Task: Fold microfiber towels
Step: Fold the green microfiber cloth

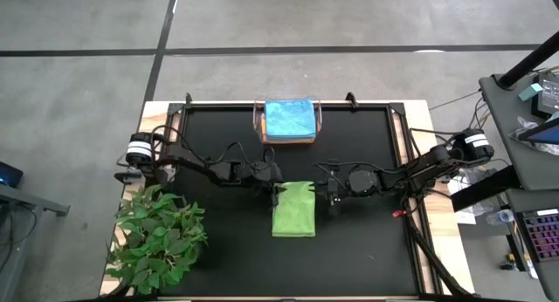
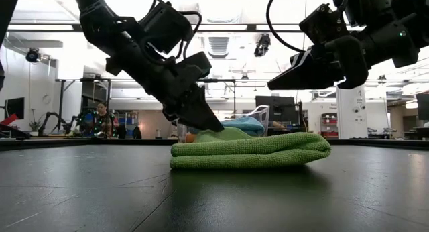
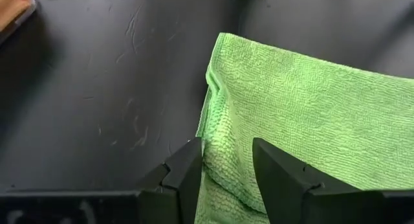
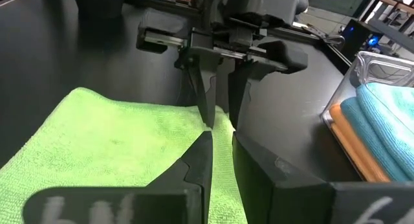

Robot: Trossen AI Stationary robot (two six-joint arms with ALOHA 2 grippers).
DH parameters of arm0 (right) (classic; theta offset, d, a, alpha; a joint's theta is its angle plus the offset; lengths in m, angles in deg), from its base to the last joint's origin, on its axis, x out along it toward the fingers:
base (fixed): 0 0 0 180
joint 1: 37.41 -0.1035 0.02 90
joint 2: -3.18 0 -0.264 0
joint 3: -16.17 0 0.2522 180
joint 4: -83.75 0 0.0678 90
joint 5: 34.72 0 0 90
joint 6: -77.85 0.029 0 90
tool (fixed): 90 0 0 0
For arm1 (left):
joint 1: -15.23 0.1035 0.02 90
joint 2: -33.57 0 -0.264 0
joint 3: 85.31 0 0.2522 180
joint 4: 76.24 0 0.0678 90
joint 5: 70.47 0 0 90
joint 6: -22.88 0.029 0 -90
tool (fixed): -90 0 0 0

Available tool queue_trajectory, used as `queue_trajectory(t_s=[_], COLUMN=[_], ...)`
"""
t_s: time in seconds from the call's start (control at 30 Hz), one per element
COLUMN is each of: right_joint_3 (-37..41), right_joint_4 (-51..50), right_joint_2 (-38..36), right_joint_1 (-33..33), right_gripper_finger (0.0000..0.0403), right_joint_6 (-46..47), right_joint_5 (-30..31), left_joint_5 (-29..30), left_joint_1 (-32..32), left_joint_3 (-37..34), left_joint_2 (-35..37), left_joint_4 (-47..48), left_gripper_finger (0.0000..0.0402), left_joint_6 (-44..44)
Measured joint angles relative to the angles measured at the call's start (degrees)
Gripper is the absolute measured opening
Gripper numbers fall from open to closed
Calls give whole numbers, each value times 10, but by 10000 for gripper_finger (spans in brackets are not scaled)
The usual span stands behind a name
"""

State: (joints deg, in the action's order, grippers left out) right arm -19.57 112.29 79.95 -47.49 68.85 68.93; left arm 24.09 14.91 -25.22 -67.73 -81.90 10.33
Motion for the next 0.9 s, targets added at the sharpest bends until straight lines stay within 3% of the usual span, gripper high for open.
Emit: queue_trajectory(t_s=[0.3, 0.9], right_joint_3=[0, 0], right_joint_4=[0, -1], right_joint_2=[0, 1], right_joint_1=[0, 0], right_gripper_finger=[52, 52], right_joint_6=[0, 4], right_joint_5=[0, 0], left_joint_5=[36, 36], left_joint_1=[2, 7], left_joint_3=[0, -6], left_joint_2=[0, -24], left_joint_4=[-14, -25], left_gripper_finger=[122, 122], left_joint_6=[15, 29])
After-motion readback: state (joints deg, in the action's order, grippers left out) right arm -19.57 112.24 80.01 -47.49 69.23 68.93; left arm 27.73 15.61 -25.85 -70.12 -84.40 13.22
